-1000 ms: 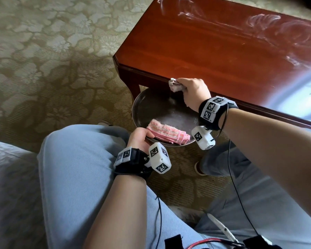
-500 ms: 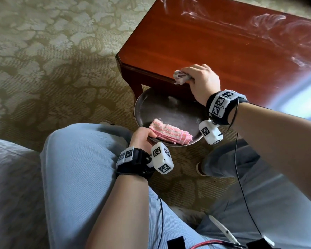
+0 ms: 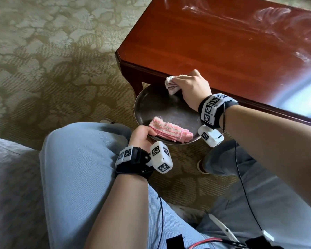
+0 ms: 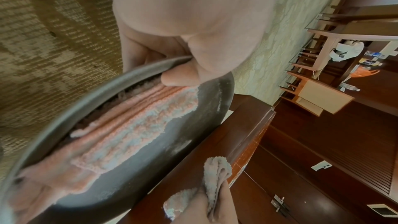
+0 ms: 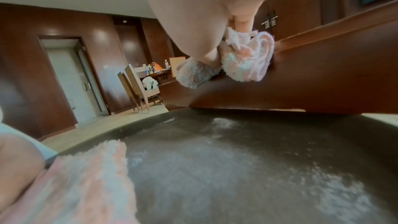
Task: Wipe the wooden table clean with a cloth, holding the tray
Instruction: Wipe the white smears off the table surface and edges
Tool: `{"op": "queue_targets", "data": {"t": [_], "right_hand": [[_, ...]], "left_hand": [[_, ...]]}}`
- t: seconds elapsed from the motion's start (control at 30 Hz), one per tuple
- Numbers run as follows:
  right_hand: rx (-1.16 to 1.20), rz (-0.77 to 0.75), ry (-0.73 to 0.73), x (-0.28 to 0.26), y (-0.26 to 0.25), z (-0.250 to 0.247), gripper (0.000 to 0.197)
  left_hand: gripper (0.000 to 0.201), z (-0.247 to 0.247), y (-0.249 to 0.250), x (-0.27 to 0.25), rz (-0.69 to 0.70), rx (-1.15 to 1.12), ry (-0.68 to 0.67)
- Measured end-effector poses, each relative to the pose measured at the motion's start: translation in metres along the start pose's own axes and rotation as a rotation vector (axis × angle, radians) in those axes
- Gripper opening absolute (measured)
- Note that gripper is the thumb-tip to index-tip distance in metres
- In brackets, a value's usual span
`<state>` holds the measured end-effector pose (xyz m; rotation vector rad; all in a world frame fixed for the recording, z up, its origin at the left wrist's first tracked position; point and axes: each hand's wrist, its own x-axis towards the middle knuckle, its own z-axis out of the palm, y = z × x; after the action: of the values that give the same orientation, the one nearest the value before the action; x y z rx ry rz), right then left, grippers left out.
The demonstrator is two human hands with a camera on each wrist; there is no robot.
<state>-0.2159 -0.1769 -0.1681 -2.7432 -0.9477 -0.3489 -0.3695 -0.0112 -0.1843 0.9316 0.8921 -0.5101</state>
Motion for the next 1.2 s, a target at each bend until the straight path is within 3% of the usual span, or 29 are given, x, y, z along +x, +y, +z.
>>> {"op": "queue_targets", "data": {"t": [0.1, 0.2, 0.4, 0.47, 0.53, 0.63, 0.7, 0.73, 0.87, 1.0, 1.1, 1.2], "right_hand": [[0.061, 0.098, -0.005, 0.006, 0.002, 0.002, 0.036], [0.064, 0.200, 0.006, 0.012, -0.001, 0.002, 0.044], [0.209, 0.325, -0.051, 0.017, -0.001, -0.011, 0.041], [0.212, 0.310, -0.159, 0.006, -0.004, -0.013, 0.039], [0.233, 0.292, -0.235, -0.010, -0.006, -0.015, 0.039], [0.327, 0.353, -0.184, -0.016, 0.000, -0.021, 0.041], [0.420, 0.392, -0.091, -0.011, 0.006, -0.030, 0.042], [0.427, 0.375, -0.040, -0.008, 0.008, -0.034, 0.042], [0.264, 0.331, 0.109, -0.002, 0.016, -0.042, 0.042], [0.183, 0.446, -0.007, -0.008, 0.018, -0.030, 0.034], [0.131, 0.405, -0.042, -0.014, 0.016, -0.024, 0.033], [0.118, 0.360, -0.018, -0.015, 0.018, -0.018, 0.035]], "left_hand": [[0.054, -0.001, 0.002, 0.000, 0.000, 0.022, -0.005], [0.054, -0.002, 0.003, 0.001, -0.006, 0.058, 0.002], [0.049, -0.004, 0.001, 0.000, 0.026, 0.082, 0.027], [0.036, 0.000, 0.002, -0.002, 0.048, 0.081, 0.032], [0.008, 0.005, 0.003, 0.003, 0.096, 0.057, 0.058], [0.005, 0.005, 0.002, 0.004, 0.109, 0.069, 0.084], [0.029, 0.003, -0.004, 0.001, 0.078, 0.081, 0.078], [0.032, 0.002, -0.005, 0.000, 0.066, 0.083, 0.086], [0.020, 0.003, -0.004, -0.004, 0.054, 0.072, 0.090], [0.023, 0.003, -0.004, -0.008, 0.052, 0.103, 0.104], [0.009, 0.002, -0.005, -0.007, 0.114, 0.170, 0.124], [0.012, 0.003, -0.007, -0.007, 0.124, 0.143, 0.119]]}}
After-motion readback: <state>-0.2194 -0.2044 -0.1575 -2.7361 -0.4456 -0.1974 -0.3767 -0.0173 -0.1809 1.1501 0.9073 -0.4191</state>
